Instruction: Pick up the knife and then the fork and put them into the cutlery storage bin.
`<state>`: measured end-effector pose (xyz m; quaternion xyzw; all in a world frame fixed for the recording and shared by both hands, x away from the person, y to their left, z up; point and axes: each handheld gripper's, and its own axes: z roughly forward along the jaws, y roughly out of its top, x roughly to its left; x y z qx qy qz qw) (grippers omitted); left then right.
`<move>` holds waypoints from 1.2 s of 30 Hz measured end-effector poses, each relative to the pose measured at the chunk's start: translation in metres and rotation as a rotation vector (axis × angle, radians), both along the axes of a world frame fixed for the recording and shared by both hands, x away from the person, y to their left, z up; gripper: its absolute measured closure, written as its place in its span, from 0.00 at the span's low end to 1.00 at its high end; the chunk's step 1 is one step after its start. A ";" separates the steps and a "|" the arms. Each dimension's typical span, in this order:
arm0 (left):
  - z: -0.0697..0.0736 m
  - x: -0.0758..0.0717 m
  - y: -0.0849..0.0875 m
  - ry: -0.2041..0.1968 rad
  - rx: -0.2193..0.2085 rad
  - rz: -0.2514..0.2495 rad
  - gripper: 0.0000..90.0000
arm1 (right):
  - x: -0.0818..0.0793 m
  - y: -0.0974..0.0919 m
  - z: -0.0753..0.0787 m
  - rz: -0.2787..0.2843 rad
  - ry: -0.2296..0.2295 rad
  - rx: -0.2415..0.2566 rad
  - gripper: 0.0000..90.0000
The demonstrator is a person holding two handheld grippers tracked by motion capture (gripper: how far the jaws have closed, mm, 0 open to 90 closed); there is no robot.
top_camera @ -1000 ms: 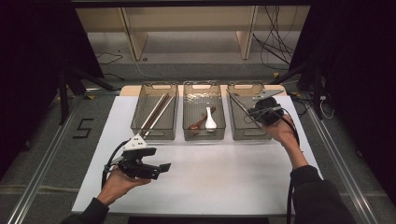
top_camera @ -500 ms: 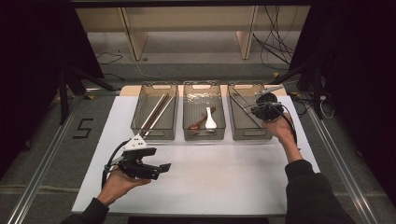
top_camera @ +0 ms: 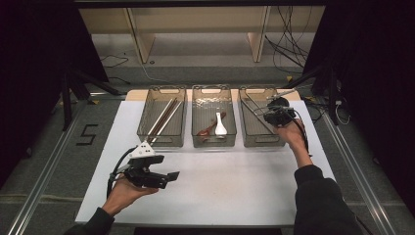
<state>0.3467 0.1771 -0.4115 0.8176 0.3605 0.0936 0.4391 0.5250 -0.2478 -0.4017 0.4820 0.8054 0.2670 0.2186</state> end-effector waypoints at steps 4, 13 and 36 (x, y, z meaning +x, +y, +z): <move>0.000 0.000 0.000 0.001 0.001 -0.001 0.18 | 0.001 0.001 -0.003 -0.002 0.010 -0.003 0.97; 0.000 0.000 0.000 0.005 0.004 0.000 0.18 | 0.002 0.008 -0.005 0.010 0.023 -0.009 0.87; 0.000 0.000 0.001 0.003 -0.010 0.004 0.18 | -0.047 0.015 0.023 0.106 -0.084 0.204 0.52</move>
